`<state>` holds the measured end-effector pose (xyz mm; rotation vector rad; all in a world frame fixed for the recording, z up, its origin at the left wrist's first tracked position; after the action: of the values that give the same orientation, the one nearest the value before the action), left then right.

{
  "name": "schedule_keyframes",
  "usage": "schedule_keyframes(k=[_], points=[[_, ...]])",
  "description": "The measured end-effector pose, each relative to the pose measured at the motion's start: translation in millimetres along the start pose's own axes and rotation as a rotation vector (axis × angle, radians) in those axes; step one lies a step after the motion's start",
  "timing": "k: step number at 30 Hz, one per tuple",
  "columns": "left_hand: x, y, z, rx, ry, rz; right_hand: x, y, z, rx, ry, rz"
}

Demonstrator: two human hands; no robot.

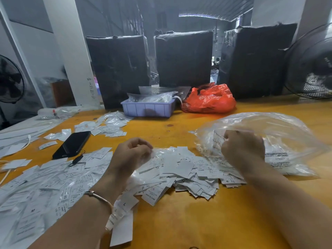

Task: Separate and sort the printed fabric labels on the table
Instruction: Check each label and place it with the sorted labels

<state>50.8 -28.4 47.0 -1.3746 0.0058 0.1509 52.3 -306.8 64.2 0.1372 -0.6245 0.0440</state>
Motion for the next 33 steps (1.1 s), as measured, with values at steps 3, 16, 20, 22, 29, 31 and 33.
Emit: schedule_keyframes(k=[3, 16, 20, 22, 29, 31, 33], points=[[4.7, 0.1, 14.3, 0.085, -0.155, -0.018, 2.3, -21.8, -7.4, -0.116, 0.113, -0.086], [0.1, -4.7, 16.8, 0.780, -0.455, -0.087, 5.0, -34.1, -15.8, -0.284, 0.221, -0.095], [-1.4, -4.1, 9.3, 0.757, -0.406, -0.132, 5.2, -36.9, -22.1, -0.240, 0.243, -0.098], [0.5, -0.7, 6.8, 0.716, -0.355, -0.129, 5.2, -39.3, -25.5, -0.219, 0.261, -0.104], [-1.4, 1.1, -1.1, 0.541, -0.245, -0.166, 7.2, -43.2, -17.6, -0.160, 0.043, -0.094], [-2.3, 0.5, -1.6, 0.532, -0.245, -0.180, 8.8, -42.0, -14.1, -0.184, -0.010, -0.108], [-3.1, -0.2, -2.1, 0.527, -0.247, -0.191, 10.1, -42.4, -19.5, -0.208, 0.091, -0.116]])
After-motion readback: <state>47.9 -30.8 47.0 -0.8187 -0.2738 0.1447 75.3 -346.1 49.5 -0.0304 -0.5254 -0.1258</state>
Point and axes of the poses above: each hand's wrist, its own x-axis towards the middle knuckle, its own z-axis out of the back of the hand, y = z × x, the point moved 6 cm from there along x, towards the middle knuckle, and after that the axes turned 15 degrees about z, right-handed, at the moved point
